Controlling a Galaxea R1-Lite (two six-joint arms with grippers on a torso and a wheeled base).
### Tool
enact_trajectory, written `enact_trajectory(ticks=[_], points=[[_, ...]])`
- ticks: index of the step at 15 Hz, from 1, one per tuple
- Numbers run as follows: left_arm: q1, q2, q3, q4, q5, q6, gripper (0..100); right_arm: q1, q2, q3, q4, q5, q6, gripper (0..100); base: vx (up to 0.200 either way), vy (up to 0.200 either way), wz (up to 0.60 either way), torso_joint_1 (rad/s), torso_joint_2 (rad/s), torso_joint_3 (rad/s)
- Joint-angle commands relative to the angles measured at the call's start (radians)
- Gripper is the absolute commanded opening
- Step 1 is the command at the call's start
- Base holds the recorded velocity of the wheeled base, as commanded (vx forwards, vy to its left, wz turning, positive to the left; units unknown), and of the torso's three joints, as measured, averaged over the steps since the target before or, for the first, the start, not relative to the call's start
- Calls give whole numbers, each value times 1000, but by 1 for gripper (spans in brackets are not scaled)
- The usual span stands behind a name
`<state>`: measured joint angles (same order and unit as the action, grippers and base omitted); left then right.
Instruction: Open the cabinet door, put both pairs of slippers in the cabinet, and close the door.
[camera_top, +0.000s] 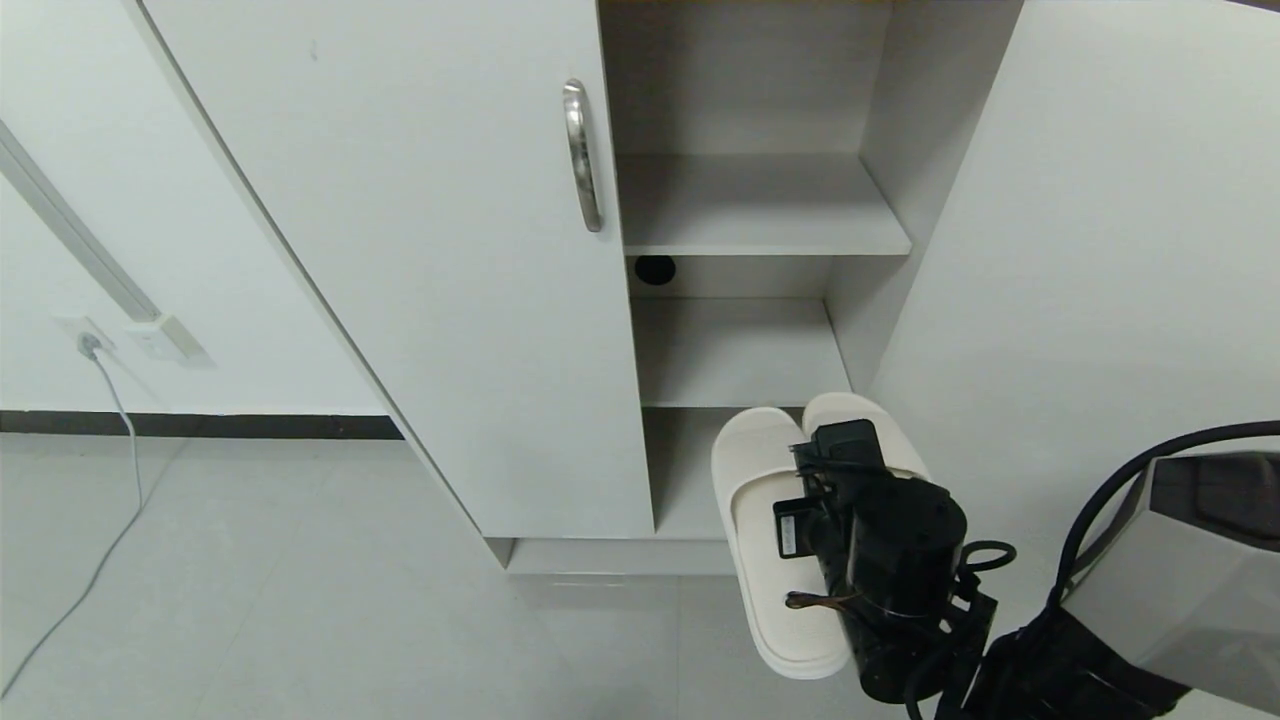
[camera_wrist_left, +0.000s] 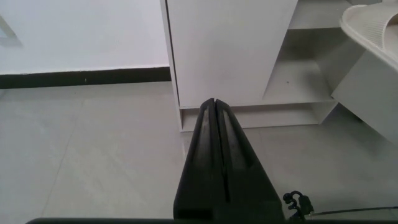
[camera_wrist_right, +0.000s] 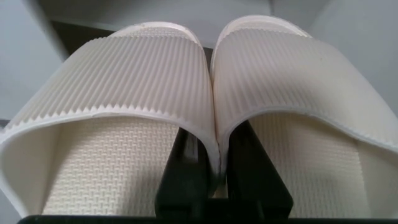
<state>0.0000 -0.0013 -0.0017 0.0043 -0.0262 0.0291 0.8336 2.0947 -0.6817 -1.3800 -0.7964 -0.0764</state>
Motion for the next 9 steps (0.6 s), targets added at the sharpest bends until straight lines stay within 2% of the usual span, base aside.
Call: enact_trajectory(ticks=[1, 9], points=[[0, 1, 0, 0, 0, 0, 0, -14, -12, 7, 1, -4, 0, 0, 0, 0, 0, 0, 0, 0], [0, 1, 0, 0, 0, 0, 0, -44, -13, 37, 1, -9, 0, 0, 0, 0, 0, 0, 0, 0]])
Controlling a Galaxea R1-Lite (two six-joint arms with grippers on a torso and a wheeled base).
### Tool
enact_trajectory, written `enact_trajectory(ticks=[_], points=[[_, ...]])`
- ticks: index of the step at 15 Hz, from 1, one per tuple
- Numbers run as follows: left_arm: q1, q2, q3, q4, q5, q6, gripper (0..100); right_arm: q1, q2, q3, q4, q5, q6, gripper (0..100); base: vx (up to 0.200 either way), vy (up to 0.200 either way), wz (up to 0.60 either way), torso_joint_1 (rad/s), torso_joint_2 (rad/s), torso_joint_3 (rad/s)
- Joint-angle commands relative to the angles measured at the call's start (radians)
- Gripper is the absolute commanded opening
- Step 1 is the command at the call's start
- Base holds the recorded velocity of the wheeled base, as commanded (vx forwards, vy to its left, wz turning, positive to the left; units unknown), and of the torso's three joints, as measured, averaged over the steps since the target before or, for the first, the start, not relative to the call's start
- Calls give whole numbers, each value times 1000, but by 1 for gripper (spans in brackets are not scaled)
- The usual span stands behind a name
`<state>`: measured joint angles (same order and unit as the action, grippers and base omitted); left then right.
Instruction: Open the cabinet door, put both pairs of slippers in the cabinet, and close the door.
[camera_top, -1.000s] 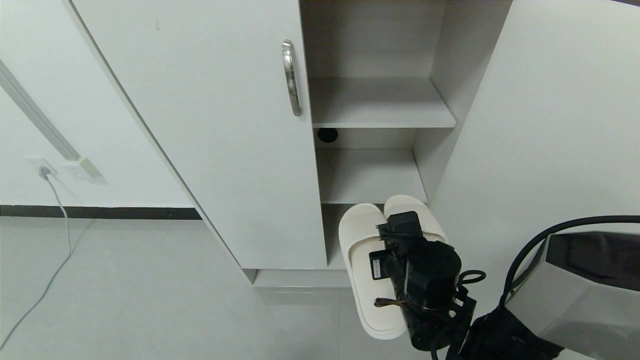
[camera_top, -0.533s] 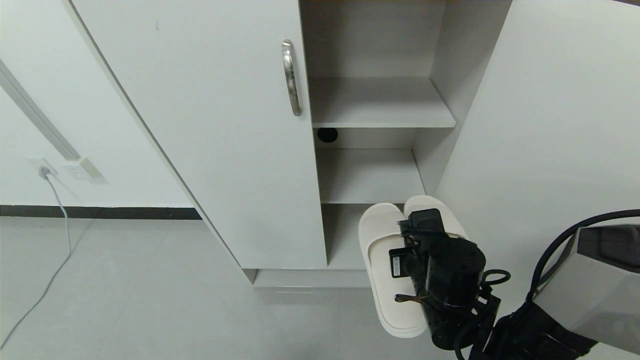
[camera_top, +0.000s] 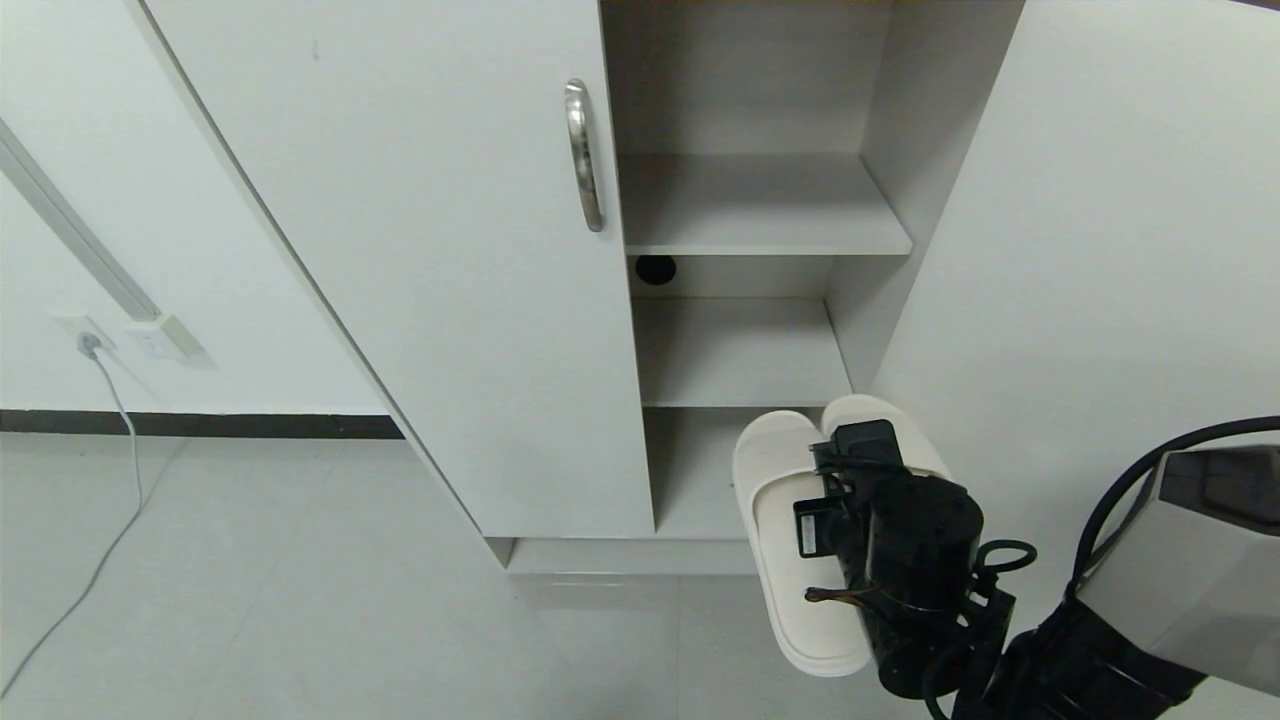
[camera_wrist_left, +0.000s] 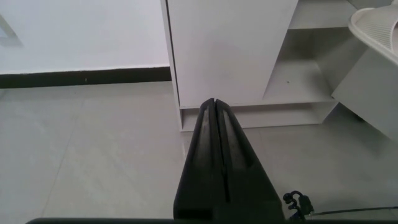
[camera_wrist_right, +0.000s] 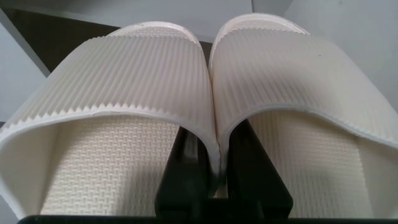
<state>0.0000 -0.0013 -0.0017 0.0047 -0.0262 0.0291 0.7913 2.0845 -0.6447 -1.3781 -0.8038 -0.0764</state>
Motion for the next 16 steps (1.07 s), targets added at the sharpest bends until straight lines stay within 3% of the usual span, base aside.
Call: enact_trajectory(ticks=[1, 12, 16], points=[[0, 1, 0, 0, 0, -2, 0, -10, -3, 7, -1, -2, 0, 0, 0, 0, 0, 0, 0, 0], [0, 1, 0, 0, 2, -2, 0, -6, -3, 0, -1, 0, 0, 0, 0, 0, 0, 0, 0, 0], [0, 1, 0, 0, 0, -2, 0, 55, 3, -102, 17, 0, 1, 0, 0, 0, 0, 0, 0, 0]])
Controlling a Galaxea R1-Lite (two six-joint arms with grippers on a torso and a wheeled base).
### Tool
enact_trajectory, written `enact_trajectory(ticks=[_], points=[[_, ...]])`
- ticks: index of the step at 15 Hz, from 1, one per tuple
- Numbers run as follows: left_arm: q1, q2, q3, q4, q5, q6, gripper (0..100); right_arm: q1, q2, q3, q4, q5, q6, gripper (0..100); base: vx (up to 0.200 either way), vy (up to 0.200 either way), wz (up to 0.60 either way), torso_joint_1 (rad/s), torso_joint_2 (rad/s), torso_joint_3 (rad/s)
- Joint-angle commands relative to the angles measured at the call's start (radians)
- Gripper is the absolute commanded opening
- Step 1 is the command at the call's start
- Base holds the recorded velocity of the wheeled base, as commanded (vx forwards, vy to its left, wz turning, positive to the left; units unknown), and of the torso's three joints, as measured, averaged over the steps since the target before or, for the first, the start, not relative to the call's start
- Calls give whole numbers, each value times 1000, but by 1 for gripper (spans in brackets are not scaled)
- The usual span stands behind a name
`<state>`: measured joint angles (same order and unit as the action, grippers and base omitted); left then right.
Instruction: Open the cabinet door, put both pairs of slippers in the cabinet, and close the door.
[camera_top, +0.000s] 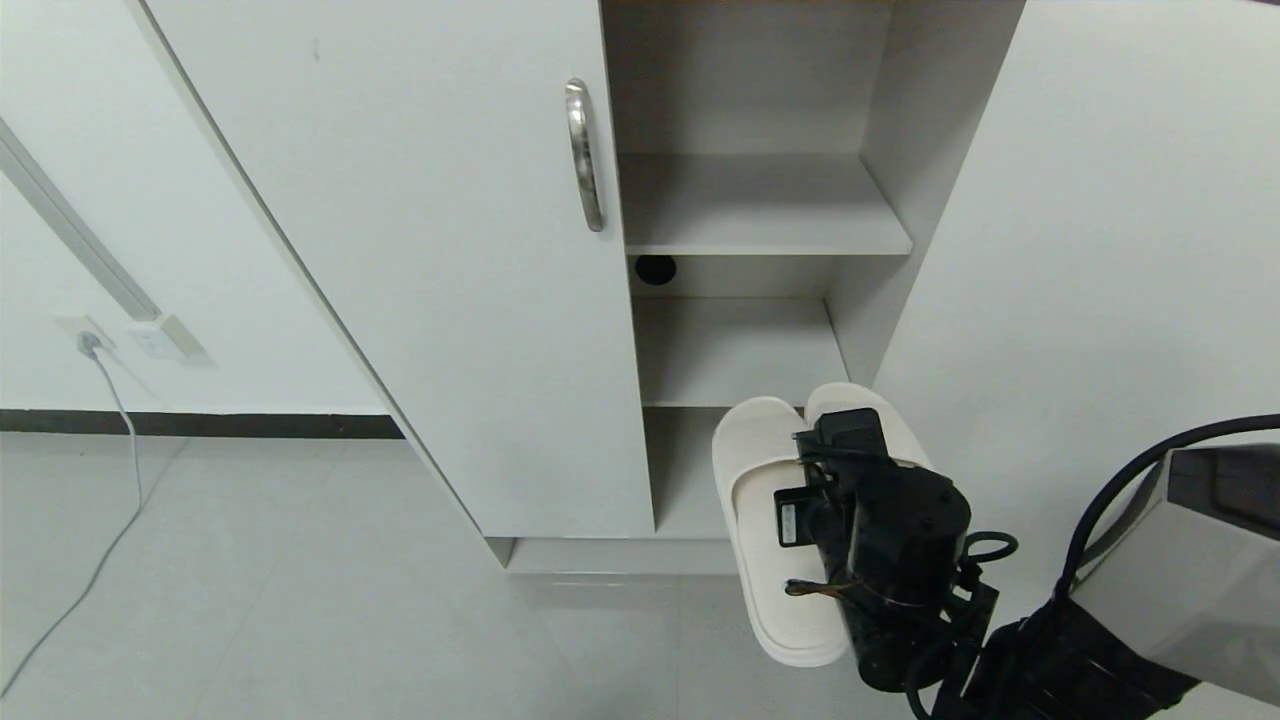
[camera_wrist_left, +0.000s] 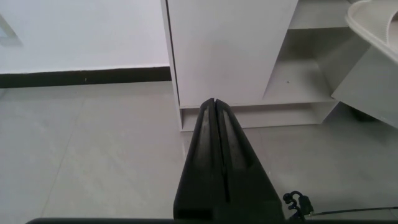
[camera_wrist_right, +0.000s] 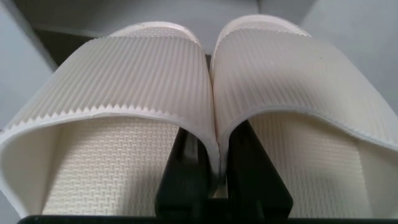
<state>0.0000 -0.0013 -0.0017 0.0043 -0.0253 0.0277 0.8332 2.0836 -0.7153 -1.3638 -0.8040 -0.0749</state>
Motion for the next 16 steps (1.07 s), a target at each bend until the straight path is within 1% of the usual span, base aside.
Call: enact_trajectory(ticks=[1, 2, 4, 6, 8, 12, 14, 16], points=[[0, 1, 0, 0, -1, 1, 0, 9, 21, -78, 42, 2, 18, 0, 0, 0, 0, 0, 0, 0], [0, 1, 0, 0, -1, 5, 0, 4, 32, -119, 91, 2, 49, 0, 0, 0, 0, 0, 0, 0], [0, 1, 0, 0, -1, 3, 0, -13, 52, -219, 235, 3, 124, 0, 0, 0, 0, 0, 0, 0], [0, 1, 0, 0, -1, 3, 0, -17, 65, -286, 295, 8, 144, 0, 0, 0, 0, 0, 0, 0], [0, 1, 0, -1, -1, 3, 0, -26, 93, -320, 296, 16, 145, 0, 0, 0, 0, 0, 0, 0], [0, 1, 0, 0, -1, 1, 0, -22, 139, -317, 285, 48, 150, 0, 0, 0, 0, 0, 0, 0], [0, 1, 0, 0, -1, 1, 0, -22, 144, -319, 255, 51, 150, 0, 0, 0, 0, 0, 0, 0], [0, 1, 0, 0, -1, 1, 0, -22, 144, -319, 253, 51, 150, 0, 0, 0, 0, 0, 0, 0]])
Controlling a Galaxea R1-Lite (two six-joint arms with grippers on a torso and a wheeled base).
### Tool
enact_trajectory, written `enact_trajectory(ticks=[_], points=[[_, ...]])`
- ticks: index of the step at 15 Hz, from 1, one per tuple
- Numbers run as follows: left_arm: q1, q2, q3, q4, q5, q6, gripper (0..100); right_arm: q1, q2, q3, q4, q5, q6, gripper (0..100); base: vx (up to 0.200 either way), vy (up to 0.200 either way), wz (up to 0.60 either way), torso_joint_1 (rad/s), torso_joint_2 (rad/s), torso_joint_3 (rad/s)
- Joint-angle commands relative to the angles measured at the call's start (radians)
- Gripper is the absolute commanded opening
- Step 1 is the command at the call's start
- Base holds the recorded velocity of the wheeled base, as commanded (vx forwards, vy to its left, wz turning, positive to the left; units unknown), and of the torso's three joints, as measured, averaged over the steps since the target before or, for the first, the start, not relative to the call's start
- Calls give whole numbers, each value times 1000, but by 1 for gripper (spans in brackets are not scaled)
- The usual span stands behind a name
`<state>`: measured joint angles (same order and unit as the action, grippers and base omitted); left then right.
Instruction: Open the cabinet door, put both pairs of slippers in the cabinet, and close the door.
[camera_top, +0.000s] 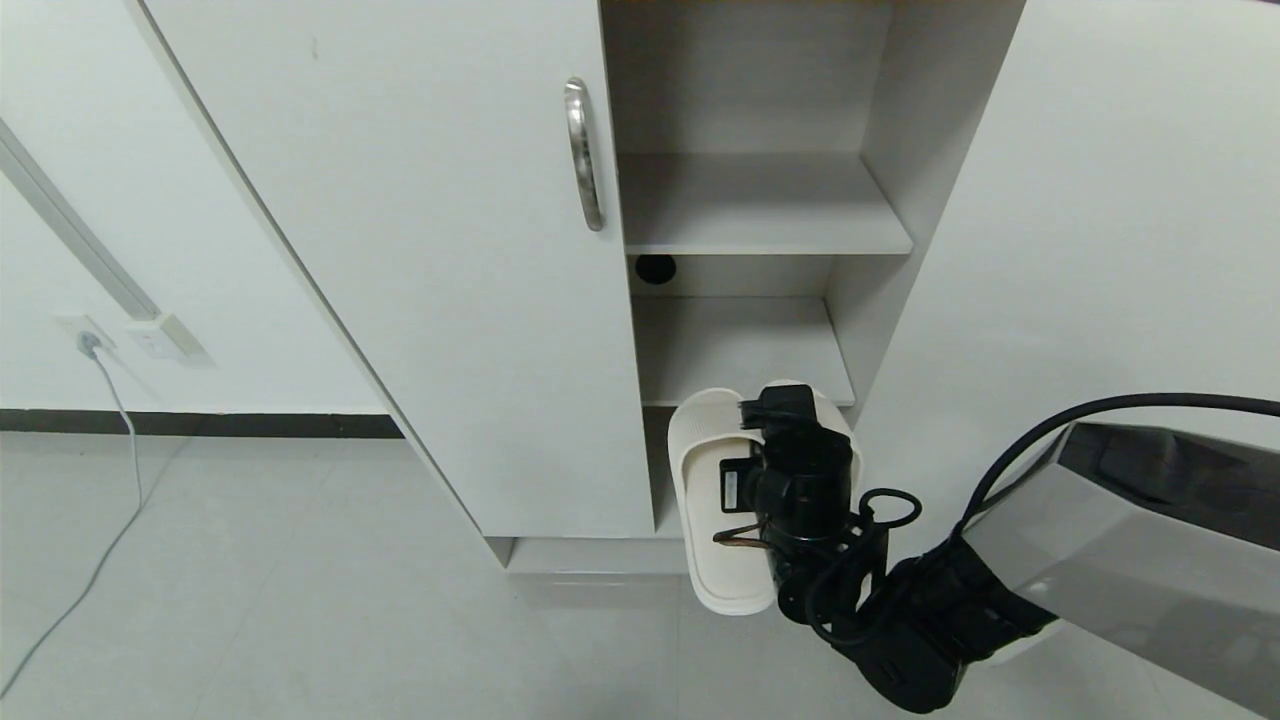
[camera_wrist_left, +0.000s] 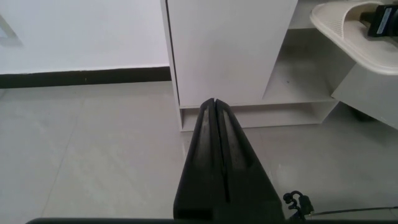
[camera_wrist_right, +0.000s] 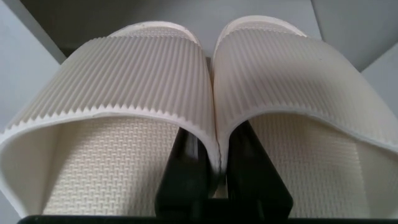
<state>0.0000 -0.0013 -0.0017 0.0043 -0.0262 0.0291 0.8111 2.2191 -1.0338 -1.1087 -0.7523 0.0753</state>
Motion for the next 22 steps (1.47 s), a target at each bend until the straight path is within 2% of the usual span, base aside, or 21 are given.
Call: enact_trajectory(ticks=[1, 2, 13, 15, 18, 22], points=[[0, 1, 0, 0, 0, 0, 0, 0, 10, 0, -2, -1, -2, 0, 0, 0, 0, 0, 0, 0], [0, 1, 0, 0, 0, 0, 0, 0, 11, 0, -2, -1, -2, 0, 0, 0, 0, 0, 0, 0], [0, 1, 0, 0, 0, 0, 0, -4, 47, -23, -5, -1, -2, 0, 200, 0, 0, 0, 3, 2], [0, 1, 0, 0, 0, 0, 0, -16, 66, -41, -11, 1, -3, 0, 0, 0, 0, 0, 0, 0], [0, 1, 0, 0, 0, 0, 0, -33, 117, -126, 3, 5, -9, 0, 0, 0, 0, 0, 0, 0], [0, 1, 0, 0, 0, 0, 0, -67, 194, -296, 86, 5, -9, 0, 0, 0, 0, 0, 0, 0]])
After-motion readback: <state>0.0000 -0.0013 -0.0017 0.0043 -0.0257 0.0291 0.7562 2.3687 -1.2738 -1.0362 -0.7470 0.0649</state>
